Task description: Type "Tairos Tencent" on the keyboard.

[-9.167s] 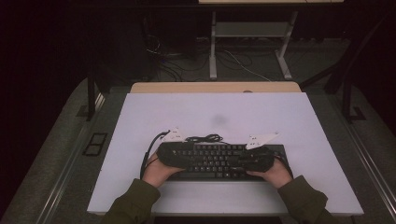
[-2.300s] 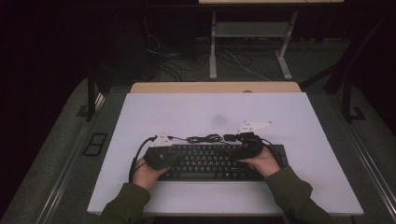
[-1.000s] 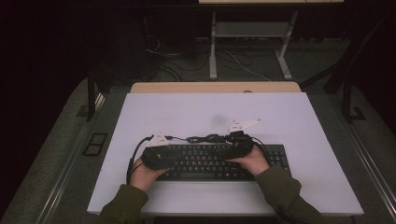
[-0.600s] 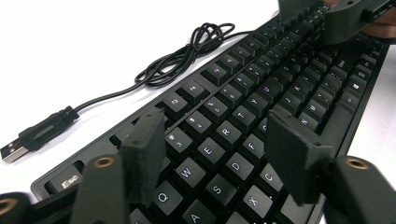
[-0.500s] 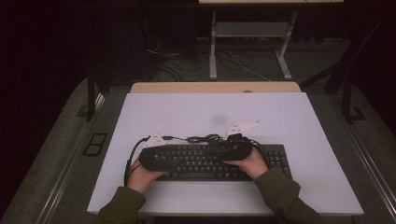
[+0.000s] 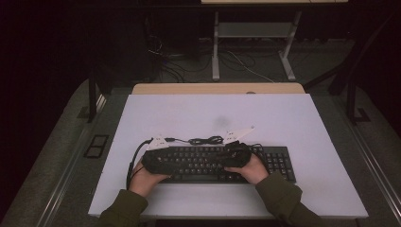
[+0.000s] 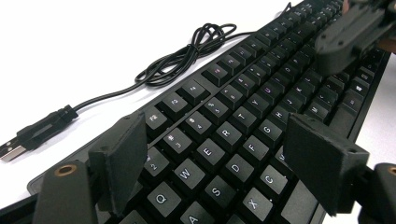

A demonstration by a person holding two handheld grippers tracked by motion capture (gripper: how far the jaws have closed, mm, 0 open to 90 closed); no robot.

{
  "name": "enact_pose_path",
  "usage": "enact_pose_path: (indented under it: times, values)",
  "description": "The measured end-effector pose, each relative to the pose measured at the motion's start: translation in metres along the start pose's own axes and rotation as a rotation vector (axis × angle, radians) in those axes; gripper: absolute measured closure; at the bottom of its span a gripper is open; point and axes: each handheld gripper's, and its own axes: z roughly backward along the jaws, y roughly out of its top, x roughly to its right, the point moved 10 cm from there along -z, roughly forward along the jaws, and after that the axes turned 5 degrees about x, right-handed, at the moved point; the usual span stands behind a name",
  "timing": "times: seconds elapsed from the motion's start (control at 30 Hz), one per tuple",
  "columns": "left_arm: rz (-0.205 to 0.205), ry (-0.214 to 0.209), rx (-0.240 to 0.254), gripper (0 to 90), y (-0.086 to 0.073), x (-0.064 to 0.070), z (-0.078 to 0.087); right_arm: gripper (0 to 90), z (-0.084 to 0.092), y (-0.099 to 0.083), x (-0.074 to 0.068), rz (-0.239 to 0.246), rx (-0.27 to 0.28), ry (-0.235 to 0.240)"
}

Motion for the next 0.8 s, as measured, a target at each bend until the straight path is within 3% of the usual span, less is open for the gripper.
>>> enact_pose_path:
  times: [0.23,0.63,0.8]
  values:
    - [-0.011,0.001,0.001,19.3,0.000,0.000,0.000,89.4,-0.011,-0.007,-0.009,0.022,-0.050,0.012]
    - [0.003,0.007,0.012,14.4,0.002,0.000,0.001,89.4,-0.020,-0.018,-0.010,0.039,-0.114,-0.005]
    - [0.003,0.014,-0.007,5.5,0.000,-0.001,-0.001,89.4,-0.022,-0.020,-0.011,0.033,-0.127,-0.004]
